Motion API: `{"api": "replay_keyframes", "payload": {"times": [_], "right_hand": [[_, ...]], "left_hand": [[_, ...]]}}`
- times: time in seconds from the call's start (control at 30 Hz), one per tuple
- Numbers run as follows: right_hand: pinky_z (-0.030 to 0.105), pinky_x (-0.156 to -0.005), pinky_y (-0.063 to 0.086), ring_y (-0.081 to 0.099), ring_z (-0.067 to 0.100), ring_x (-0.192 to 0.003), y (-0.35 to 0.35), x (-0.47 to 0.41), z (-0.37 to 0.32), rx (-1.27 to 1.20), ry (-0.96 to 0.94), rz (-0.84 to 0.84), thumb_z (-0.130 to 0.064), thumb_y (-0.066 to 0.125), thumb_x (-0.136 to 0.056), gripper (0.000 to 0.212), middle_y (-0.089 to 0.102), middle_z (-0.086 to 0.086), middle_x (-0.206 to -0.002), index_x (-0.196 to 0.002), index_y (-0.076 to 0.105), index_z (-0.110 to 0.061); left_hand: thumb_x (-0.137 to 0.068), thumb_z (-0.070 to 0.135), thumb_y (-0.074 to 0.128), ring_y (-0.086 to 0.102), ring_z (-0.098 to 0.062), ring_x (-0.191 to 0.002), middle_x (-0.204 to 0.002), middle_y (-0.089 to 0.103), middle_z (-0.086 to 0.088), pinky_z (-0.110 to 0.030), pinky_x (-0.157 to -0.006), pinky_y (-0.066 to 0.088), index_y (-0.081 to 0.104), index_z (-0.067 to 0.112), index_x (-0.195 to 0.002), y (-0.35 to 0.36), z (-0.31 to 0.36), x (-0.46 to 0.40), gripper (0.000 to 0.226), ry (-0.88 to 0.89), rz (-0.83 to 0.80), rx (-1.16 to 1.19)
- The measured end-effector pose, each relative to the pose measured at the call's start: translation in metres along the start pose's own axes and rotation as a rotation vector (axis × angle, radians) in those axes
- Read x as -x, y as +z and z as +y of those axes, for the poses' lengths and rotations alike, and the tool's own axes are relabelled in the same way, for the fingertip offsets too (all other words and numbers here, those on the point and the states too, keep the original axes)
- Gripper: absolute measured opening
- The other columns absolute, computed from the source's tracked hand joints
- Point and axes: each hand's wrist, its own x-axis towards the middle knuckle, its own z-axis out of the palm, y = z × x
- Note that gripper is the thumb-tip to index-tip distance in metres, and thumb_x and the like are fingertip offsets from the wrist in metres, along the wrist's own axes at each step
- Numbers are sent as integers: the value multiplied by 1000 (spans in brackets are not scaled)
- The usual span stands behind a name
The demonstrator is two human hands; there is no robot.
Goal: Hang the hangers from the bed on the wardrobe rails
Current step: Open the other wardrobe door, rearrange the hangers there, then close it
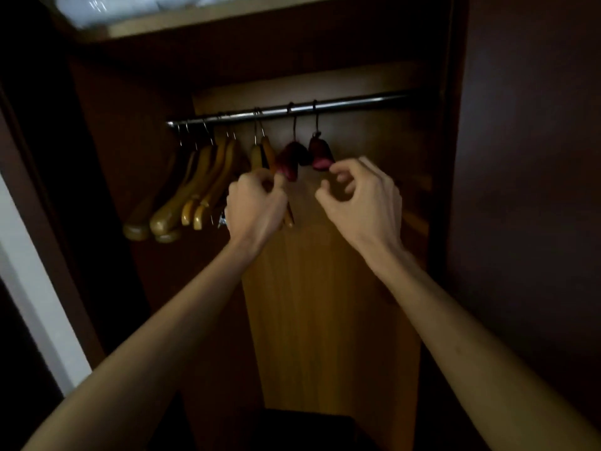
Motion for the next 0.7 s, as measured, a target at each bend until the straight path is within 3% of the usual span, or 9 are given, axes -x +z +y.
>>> {"api": "replay_keyframes", "payload": {"times": [0.07, 0.13, 0.2, 0.3, 0.4, 0.57, 0.63, 0.7], "right_hand": [[25, -86, 49, 59, 12, -105, 14, -27, -10, 55, -24, -19, -50, 67, -85, 48, 61, -4, -118, -124, 61, -21], [33, -95, 50, 53, 21, -121, 31, -50, -16, 148, -7, -86, -56, 67, -82, 65, 55, 4, -132, -133, 54, -18], [38, -97, 50, 49, 27, -127, 45, -67, -20, 208, 57, -181, -62, 70, -78, 79, 51, 8, -138, -138, 48, -15], [36, -90, 48, 53, 29, -122, 65, -83, -22, 236, 197, -324, -63, 76, -72, 88, 51, 10, -135, -138, 47, -11], [33, -86, 44, 54, 28, -122, 82, -96, -20, 194, 317, -409, -52, 79, -75, 83, 54, 9, -132, -139, 45, -12], [38, -98, 52, 52, 29, -127, 99, -113, -9, 76, 491, -464, -25, 85, -72, 82, 52, 9, -135, -141, 43, -13], [39, -92, 56, 57, 29, -119, 106, -112, -3, 45, 514, -433, -20, 84, -71, 74, 56, 10, -130, -135, 48, -17], [33, -83, 54, 60, 27, -111, 111, -110, 2, 56, 484, -384, -18, 81, -74, 63, 59, 8, -124, -130, 53, -21]], "left_hand": [[-103, 38, 48, 59, -6, -60, -71, 62, 9, -23, -54, 47, 67, 22, -97, -1, 7, -37, 25, -26, 55, -52], [-103, 44, 46, 54, -7, -59, -73, 59, 5, -22, -52, 40, 61, 21, -85, 2, 11, -72, 33, -140, 14, -128], [-103, 45, 46, 56, -11, -62, -76, 60, 0, -22, -55, 46, 58, 17, -81, 13, 11, -101, 38, -244, -142, -173], [-105, 34, 46, 70, -23, -89, -105, 68, -12, -28, -66, 61, 62, 7, -109, 33, 10, -124, 32, -351, -448, -29], [-107, 34, 43, 66, -28, -109, -124, 62, -13, -35, -76, 62, 57, 12, -122, 47, 7, -127, 30, -489, -644, 270], [-105, 46, 42, 65, -29, -110, -127, 63, -14, -43, -86, 61, 55, 16, -133, 78, -10, -143, 43, -613, -742, 471], [-106, 45, 38, 67, -26, -103, -125, 65, -13, -38, -77, 62, 55, 12, -133, 90, -16, -149, 46, -629, -723, 512], [-108, 41, 36, 66, -22, -87, -116, 66, -10, -30, -58, 56, 54, 10, -132, 98, -17, -153, 44, -630, -698, 553]]}}
